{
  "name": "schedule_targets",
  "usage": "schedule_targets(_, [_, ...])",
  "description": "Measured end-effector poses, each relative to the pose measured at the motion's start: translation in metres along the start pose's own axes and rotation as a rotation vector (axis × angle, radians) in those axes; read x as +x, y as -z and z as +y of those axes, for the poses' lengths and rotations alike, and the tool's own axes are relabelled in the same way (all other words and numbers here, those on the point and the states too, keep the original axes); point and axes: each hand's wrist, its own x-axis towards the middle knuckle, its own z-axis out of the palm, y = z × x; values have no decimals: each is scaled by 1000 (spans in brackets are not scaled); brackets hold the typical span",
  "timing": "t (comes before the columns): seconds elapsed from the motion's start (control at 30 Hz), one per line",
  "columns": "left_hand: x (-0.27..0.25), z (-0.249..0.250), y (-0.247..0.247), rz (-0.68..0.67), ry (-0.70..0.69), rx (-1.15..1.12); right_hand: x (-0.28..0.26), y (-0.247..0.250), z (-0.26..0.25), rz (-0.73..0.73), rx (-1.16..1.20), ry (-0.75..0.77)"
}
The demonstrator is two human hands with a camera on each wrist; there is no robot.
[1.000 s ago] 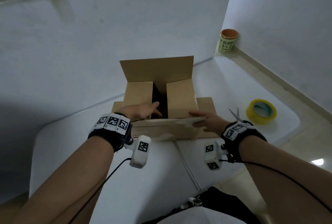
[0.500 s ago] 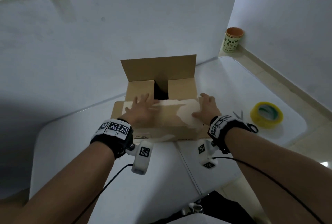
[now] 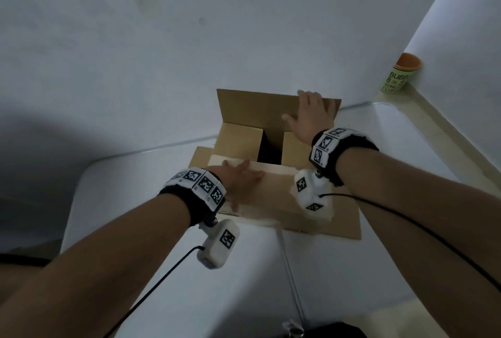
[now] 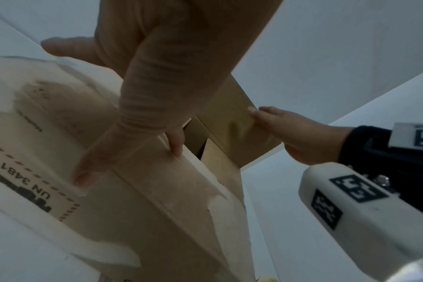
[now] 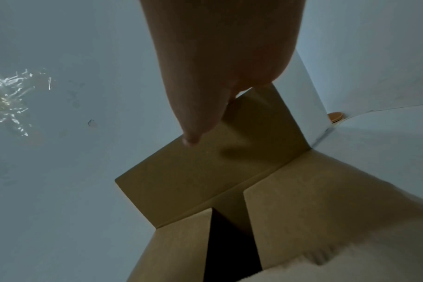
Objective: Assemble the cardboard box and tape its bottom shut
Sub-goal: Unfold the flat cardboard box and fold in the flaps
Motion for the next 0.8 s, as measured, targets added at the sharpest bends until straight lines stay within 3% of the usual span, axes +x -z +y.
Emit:
schedule_targets(0.07, [-7,4,-1,0,-5,-19,1,3,-8,-111,-52,3])
schedule_targets(0.2, [6,1,-21,127,-38,-25,-23,-27,-14,-472,-31,-19])
schedule_targets(0.33, [1,-6,-33,261,-45,-134,-45,-51,5,-447,100,-52])
schedule_targets(0.5, [4,-31,-55,380,52,-355,-74,-61,16,-406,195,-78])
schedule_targets(0.8, [13,9,-41,338,59,-366,-84,-53,59,-337,164,-261])
